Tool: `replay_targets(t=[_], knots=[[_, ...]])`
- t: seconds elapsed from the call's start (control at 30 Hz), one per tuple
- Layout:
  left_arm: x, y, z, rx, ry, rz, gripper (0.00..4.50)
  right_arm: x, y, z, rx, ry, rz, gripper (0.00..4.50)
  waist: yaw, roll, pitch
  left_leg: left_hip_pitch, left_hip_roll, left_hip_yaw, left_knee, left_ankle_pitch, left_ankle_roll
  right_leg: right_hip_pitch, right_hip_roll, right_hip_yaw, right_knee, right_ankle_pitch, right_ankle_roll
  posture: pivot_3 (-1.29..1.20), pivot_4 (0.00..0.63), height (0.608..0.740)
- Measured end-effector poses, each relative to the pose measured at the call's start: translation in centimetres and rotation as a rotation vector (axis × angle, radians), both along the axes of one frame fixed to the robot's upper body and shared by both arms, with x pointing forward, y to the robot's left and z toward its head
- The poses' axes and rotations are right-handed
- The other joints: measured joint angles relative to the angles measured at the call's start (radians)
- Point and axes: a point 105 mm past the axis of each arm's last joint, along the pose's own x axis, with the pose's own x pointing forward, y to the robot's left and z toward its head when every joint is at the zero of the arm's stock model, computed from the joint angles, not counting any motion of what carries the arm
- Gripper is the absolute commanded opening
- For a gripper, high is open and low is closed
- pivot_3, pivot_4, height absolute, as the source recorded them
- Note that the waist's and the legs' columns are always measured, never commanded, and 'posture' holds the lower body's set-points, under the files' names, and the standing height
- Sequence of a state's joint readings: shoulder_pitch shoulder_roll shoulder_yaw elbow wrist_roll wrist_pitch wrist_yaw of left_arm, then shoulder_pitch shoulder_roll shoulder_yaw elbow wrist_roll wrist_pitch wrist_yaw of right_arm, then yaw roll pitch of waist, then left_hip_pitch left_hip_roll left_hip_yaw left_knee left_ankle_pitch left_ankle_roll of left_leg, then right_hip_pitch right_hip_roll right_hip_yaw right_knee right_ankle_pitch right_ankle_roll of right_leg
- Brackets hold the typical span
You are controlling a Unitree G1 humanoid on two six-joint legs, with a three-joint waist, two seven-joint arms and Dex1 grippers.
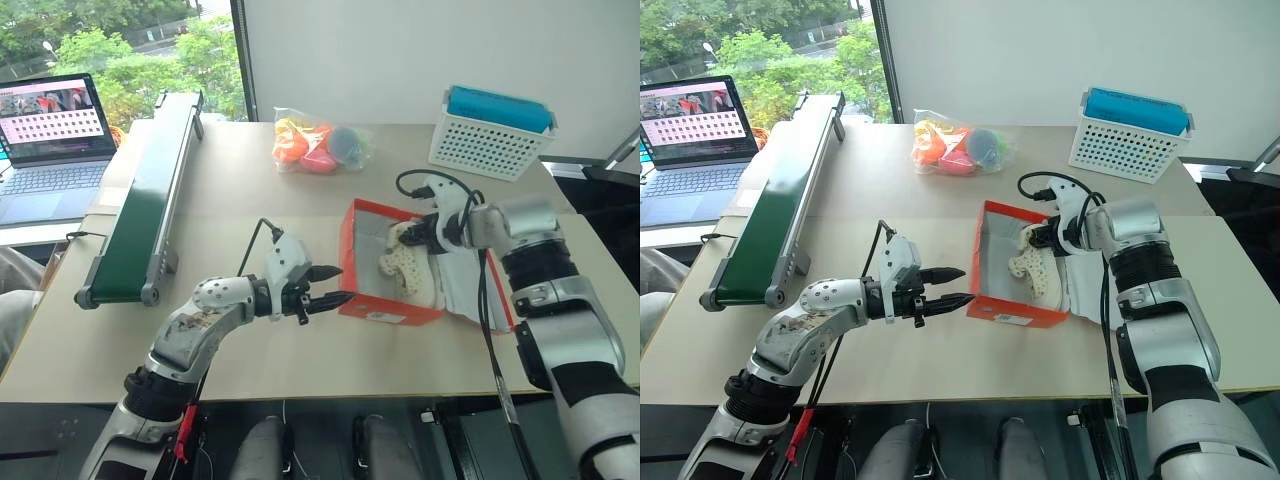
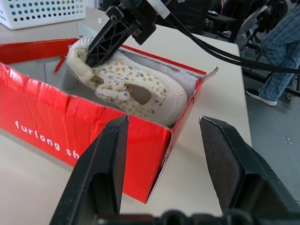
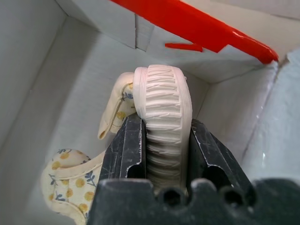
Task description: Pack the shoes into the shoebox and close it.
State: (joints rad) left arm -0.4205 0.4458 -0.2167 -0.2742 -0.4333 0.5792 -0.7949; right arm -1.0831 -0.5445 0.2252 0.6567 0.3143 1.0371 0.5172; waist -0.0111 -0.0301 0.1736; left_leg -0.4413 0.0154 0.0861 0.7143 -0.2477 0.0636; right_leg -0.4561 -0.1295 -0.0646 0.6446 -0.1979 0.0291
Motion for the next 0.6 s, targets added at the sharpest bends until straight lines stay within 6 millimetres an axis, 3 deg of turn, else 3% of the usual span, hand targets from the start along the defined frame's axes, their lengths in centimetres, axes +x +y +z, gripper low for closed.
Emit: replay_targets(t=[0.3, 0.4, 0.6], knots=[[-0.1, 0.0, 0.2, 0.002, -0.004, 0.001, 2.66, 0.2, -0.7, -1.6, -0.046, 0.029, -0.039, 4.35, -0.001, 0.0, 0.0, 0.0, 0.0, 0.0, 0.0, 0.001, -0.002, 0.0, 0.0, 0.0, 0.0, 0.0, 0.0, 0.0, 0.15, 0.699], [-0.1, 0.0, 0.2, 0.002, -0.002, 0.001, 2.66, 0.3, -0.1, -0.9, -0.053, 0.001, -0.016, 4.35, -0.001, 0.0, 0.0, 0.0, 0.0, 0.0, 0.0, 0.001, -0.002, -0.001, 0.0, 0.0, 0.001, 0.0, 0.0, 0.0, 0.15, 0.699], [-0.1, -0.2, 0.4, 0.004, -0.002, -0.007, 2.66, 0.3, 2.3, 3.3, -0.063, -0.153, 0.068, 4.35, -0.002, 0.001, 0.0, 0.0, 0.0, 0.0, 0.0, 0.001, -0.002, -0.001, 0.0, 0.0, 0.001, 0.0, 0.0, 0.0, 0.15, 0.699]])
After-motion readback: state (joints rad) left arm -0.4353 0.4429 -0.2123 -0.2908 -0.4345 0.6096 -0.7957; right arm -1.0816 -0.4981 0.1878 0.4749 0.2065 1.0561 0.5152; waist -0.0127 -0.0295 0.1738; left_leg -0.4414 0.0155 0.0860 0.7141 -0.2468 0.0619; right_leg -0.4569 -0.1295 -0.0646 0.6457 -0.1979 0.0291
